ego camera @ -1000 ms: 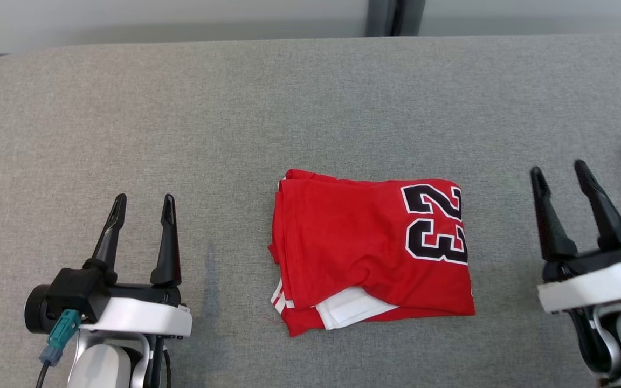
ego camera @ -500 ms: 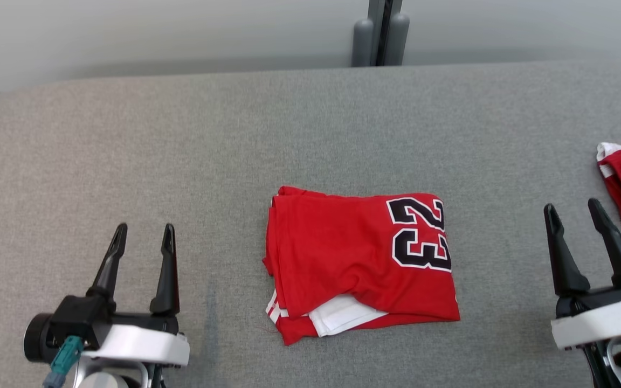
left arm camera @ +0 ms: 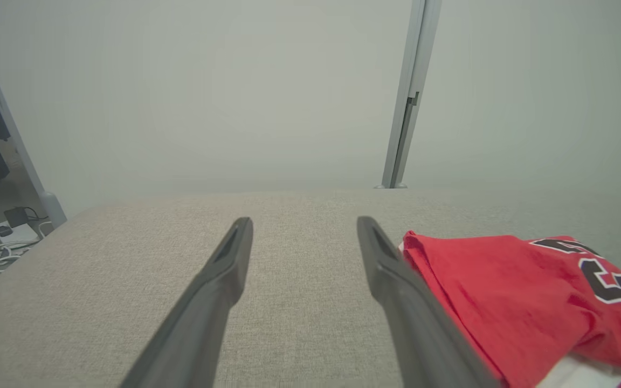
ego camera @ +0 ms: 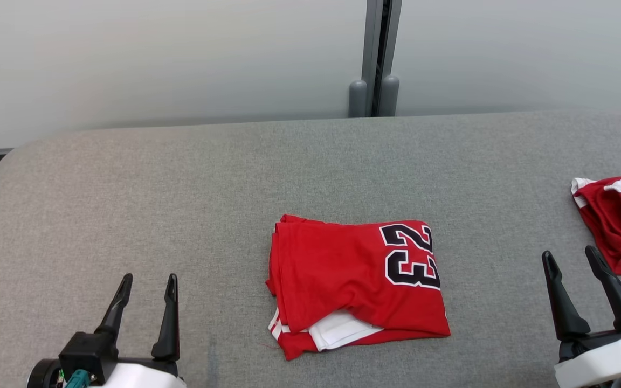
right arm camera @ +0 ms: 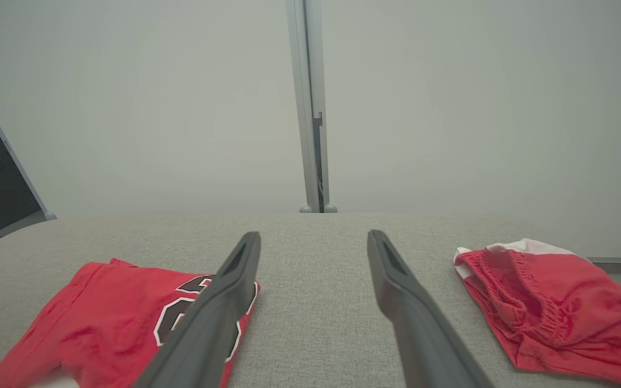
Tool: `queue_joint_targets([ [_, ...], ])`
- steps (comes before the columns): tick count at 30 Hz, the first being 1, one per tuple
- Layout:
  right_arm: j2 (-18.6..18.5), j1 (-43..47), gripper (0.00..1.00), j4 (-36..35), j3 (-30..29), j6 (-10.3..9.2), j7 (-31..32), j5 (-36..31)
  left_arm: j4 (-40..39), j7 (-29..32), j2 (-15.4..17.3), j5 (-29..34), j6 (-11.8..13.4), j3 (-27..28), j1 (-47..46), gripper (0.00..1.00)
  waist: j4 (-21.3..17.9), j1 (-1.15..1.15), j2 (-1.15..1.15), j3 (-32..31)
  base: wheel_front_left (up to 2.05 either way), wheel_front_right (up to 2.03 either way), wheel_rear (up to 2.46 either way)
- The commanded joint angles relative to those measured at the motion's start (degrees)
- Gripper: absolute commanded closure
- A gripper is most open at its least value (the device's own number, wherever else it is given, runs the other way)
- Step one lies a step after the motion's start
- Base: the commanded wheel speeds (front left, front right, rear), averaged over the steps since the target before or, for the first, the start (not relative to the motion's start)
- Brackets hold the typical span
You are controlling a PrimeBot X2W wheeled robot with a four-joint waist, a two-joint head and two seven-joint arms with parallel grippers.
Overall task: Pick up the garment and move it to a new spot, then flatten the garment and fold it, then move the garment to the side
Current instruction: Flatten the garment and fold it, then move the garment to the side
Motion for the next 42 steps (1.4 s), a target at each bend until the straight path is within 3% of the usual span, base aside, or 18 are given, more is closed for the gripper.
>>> queue_joint_targets([
  [1, 0.06, 0.84, 0.00, -0.57, -0.19, 0.01, 0.45, -0.31, -0.09, 0.18, 0.37, -0.44, 0.25, 0.00, 0.87, 0.00, 0.07, 0.00, 0.00, -0.62, 0.00, 0.00, 0.00],
  [42, 1.27, 3.84, 0.00, -2.80, -2.18, 0.01, 2.83, -1.43, 0.99, 0.85, 1.87, -2.15, 0.94, -1.69, 0.40, 0.00, 0.79, 0.00, 0.00, -1.92, 0.00, 0.00, 0.00],
])
